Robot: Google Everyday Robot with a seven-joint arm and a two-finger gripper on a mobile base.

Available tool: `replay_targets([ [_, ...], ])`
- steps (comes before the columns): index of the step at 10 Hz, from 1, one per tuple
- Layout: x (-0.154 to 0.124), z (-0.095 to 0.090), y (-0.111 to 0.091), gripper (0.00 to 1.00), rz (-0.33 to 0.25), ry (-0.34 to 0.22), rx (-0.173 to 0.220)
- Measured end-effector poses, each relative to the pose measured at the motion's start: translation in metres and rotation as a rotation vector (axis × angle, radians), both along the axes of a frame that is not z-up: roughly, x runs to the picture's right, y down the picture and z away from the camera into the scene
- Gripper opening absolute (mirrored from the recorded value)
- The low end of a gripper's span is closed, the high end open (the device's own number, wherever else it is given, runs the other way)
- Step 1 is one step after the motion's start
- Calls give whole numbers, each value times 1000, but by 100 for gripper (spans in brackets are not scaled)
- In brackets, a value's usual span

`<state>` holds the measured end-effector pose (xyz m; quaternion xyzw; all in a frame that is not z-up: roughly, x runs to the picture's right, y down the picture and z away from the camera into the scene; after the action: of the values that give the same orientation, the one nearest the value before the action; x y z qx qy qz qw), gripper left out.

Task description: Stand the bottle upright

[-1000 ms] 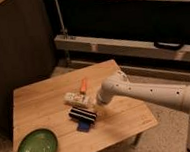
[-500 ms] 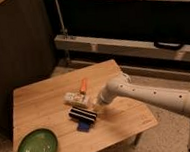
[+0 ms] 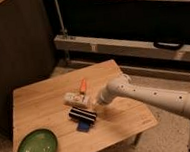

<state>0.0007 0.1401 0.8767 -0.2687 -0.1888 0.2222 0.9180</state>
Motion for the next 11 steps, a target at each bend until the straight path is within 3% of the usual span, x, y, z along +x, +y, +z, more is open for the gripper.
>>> replay_targets([
  [2, -1, 1, 0, 14, -6, -6, -4],
  [5, -1, -7, -11, 13, -25, -13, 14],
  [8, 6, -38, -54, 13, -89, -20, 60],
  [11, 17, -88, -120, 13, -210, -9, 109],
])
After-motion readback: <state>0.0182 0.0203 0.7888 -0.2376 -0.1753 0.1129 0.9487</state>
